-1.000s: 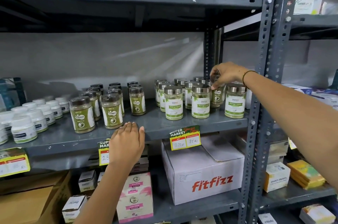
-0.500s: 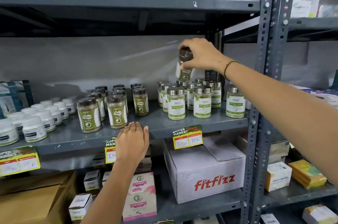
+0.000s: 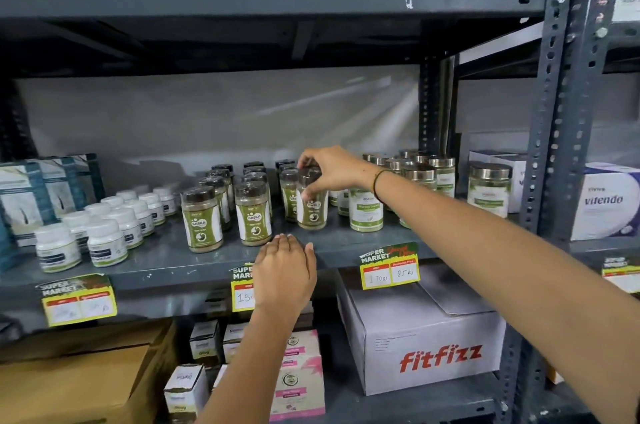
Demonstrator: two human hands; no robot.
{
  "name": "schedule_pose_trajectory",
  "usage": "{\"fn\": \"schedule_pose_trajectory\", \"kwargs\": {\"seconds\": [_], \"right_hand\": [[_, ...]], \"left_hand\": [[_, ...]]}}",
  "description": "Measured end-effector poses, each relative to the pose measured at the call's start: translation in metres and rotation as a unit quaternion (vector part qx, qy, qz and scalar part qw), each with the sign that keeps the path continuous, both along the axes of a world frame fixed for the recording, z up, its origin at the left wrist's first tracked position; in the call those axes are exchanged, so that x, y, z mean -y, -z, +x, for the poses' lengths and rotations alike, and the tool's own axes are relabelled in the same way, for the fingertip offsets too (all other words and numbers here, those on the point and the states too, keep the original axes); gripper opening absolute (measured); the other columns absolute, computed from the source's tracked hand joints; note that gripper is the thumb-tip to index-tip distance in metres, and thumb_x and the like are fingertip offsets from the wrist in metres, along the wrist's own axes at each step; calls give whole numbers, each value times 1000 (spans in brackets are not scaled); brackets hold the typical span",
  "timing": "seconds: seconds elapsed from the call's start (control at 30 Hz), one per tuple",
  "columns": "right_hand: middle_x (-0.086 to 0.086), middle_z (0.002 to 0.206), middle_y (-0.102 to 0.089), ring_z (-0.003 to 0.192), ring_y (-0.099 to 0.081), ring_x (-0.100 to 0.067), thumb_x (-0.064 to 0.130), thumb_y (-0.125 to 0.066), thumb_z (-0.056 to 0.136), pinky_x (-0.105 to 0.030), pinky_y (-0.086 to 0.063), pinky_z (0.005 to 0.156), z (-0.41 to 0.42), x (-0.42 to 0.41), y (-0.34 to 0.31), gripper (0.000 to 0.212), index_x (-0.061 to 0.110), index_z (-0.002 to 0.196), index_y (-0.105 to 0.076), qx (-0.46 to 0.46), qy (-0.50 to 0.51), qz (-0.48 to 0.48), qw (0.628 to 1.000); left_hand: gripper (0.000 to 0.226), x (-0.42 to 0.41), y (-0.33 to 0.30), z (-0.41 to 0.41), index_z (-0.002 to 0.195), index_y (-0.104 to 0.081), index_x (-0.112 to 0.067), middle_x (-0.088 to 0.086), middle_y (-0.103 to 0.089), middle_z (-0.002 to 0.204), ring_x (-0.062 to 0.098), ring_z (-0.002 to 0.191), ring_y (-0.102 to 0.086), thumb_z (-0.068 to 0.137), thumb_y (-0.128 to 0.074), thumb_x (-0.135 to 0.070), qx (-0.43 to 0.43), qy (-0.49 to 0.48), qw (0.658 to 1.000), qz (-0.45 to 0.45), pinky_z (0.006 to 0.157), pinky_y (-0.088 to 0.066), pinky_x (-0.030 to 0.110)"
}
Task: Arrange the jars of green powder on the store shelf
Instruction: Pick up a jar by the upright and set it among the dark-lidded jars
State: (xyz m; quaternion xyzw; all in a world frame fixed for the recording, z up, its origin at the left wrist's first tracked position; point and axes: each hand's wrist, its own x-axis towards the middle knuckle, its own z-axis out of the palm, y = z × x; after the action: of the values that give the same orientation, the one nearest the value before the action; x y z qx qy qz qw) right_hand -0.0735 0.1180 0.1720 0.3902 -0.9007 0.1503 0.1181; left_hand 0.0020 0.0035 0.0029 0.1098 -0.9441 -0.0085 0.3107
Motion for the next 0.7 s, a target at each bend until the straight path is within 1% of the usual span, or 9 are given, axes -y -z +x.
{"fn": "schedule_pose_trajectory", "kwargs": {"seconds": [0.07, 0.17, 0.37, 0.47, 0.53, 0.6, 0.67, 0.7], "right_hand": [[-5, 132, -61, 120, -57, -23, 36, -82, 74, -33, -46, 98, -6, 7, 5, 66, 13, 131, -57, 10, -2, 10, 1000], [-3, 133, -61, 121, -56, -22, 38, -83, 73, -28, -42, 91, -14, 13, 9, 66, 16, 130, -59, 20, -4, 6, 1000], [-1, 137, -59, 126, -53, -21, 42, -81, 75, -32, -42, 99, -18, 22, 12, 64, 18, 131, -59, 35, -10, -6, 999], [-1, 140, -56, 129, -51, -21, 41, -80, 76, -28, -39, 97, -19, 23, 13, 65, 19, 134, -58, 40, -9, -6, 999], [-2, 143, -54, 131, -50, -21, 42, -79, 77, -26, -36, 95, -18, 21, 14, 70, 19, 138, -53, 49, -5, -7, 999], [-3, 146, -51, 133, -49, -22, 43, -78, 78, -28, -38, 99, -16, 19, 16, 77, 20, 144, -46, 53, 0, -14, 999], [-5, 147, -50, 134, -48, -24, 48, -76, 78, -35, -41, 106, -14, 15, 16, 82, 19, 147, -42, 38, 5, -27, 999], [-6, 147, -50, 133, -49, -25, 50, -74, 79, -38, -42, 107, -12, 13, 15, 81, 18, 147, -41, 31, 6, -32, 999]], "left_hand": [[64, -1, -1, 1, 126, -57, -2, 16, -63, 127, 27, 121, -55, 96, -17, -42, 0, -4, 1000, -3, 104, -40, 38], [63, -1, 0, 1, 130, -54, -2, 16, -59, 132, 27, 126, -51, 98, -18, -42, 0, -4, 1000, -4, 108, -36, 38], [62, -1, -1, 1, 127, -56, -1, 17, -61, 129, 28, 124, -53, 98, -20, -42, 0, -4, 1000, 1, 106, -38, 39], [62, 0, 0, 1, 128, -55, 0, 17, -60, 130, 28, 125, -52, 98, -20, -42, 2, -1, 1000, -2, 106, -38, 40], [62, 0, 0, 2, 129, -54, 0, 17, -60, 131, 29, 125, -52, 98, -20, -41, 2, -1, 1000, -3, 107, -37, 40], [62, 0, -1, 2, 129, -53, 0, 18, -59, 132, 29, 126, -51, 98, -19, -41, 2, -3, 1000, -2, 107, -37, 40], [64, -1, -1, 2, 131, -51, 1, 18, -56, 135, 29, 128, -49, 98, -18, -41, 6, -5, 1000, -3, 109, -35, 40], [64, -1, -1, 2, 133, -49, 2, 19, -54, 136, 30, 129, -47, 98, -17, -41, 11, -6, 1000, -3, 110, -33, 40]]}}
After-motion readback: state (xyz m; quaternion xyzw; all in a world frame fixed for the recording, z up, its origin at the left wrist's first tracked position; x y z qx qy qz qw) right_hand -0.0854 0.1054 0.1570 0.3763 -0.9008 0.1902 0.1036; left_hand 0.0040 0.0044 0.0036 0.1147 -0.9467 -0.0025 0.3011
